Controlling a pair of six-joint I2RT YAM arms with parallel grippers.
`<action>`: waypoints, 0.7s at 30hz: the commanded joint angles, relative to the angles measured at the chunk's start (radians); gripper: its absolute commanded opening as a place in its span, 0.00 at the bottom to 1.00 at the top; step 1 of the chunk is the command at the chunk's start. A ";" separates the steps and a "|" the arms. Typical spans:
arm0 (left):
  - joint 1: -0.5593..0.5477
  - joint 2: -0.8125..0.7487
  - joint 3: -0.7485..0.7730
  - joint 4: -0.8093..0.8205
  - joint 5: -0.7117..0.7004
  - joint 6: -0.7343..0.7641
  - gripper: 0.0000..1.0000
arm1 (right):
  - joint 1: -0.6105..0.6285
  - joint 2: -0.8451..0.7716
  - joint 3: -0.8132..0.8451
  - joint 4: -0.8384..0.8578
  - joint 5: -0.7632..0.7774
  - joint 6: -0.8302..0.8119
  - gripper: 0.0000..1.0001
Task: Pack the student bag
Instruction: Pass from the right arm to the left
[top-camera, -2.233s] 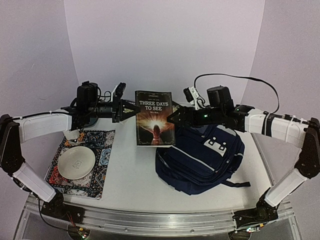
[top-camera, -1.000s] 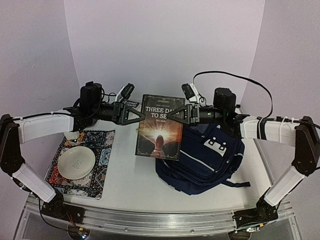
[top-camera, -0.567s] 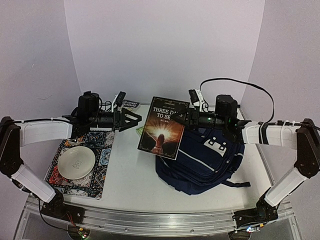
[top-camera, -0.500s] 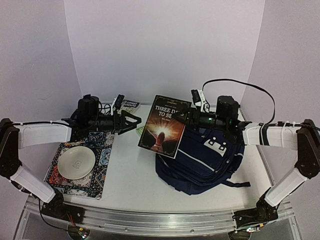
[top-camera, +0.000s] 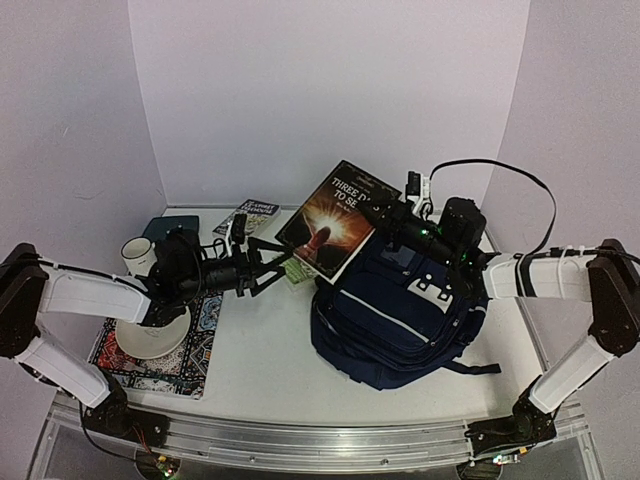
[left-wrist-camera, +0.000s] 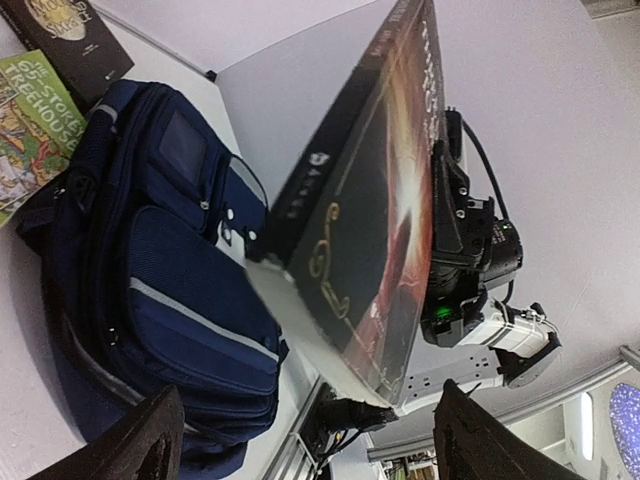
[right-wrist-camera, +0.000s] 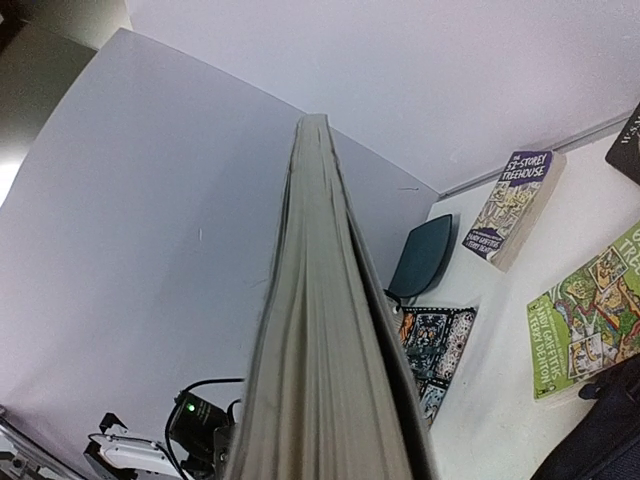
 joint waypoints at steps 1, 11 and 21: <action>-0.023 0.071 0.029 0.257 -0.055 -0.081 0.89 | 0.021 0.016 0.015 0.230 0.047 0.048 0.00; -0.057 0.281 0.103 0.473 -0.056 -0.165 0.81 | 0.035 0.044 0.008 0.275 0.057 0.072 0.00; -0.058 0.314 0.061 0.585 -0.089 -0.170 0.00 | 0.035 0.066 -0.028 0.260 0.055 0.059 0.00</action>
